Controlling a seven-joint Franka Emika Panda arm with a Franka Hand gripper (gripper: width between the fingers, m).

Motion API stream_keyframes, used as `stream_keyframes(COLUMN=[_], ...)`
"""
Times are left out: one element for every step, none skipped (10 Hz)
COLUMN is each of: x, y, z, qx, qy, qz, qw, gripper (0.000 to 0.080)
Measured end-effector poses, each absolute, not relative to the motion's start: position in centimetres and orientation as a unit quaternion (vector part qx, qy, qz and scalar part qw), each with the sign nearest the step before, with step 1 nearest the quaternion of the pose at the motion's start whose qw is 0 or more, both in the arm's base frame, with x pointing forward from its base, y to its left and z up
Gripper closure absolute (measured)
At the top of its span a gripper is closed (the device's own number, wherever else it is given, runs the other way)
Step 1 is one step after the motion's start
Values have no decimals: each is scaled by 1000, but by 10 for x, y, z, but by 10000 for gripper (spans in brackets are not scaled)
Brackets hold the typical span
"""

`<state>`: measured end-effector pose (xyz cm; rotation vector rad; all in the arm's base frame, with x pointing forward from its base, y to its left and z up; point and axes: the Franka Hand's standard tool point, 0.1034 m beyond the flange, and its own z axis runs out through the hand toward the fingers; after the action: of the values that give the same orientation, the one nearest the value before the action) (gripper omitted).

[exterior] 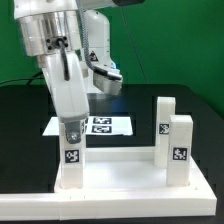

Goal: Assemble desk

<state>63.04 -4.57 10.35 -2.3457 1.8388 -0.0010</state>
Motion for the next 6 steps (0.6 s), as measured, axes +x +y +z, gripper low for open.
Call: stream_keyframes(x=[628, 628, 628, 628, 628, 627], y=[-43, -42, -41, -42, -42, -42], z=[103, 104, 104, 103, 103, 103], qx=[-828, -861, -910, -918, -931, -942], qy=[557, 504, 409, 392, 360, 330], qz=[2, 1, -7, -8, -10, -12], qw=[73, 70, 64, 64, 63, 63], gripper=[250, 250, 168, 154, 154, 151])
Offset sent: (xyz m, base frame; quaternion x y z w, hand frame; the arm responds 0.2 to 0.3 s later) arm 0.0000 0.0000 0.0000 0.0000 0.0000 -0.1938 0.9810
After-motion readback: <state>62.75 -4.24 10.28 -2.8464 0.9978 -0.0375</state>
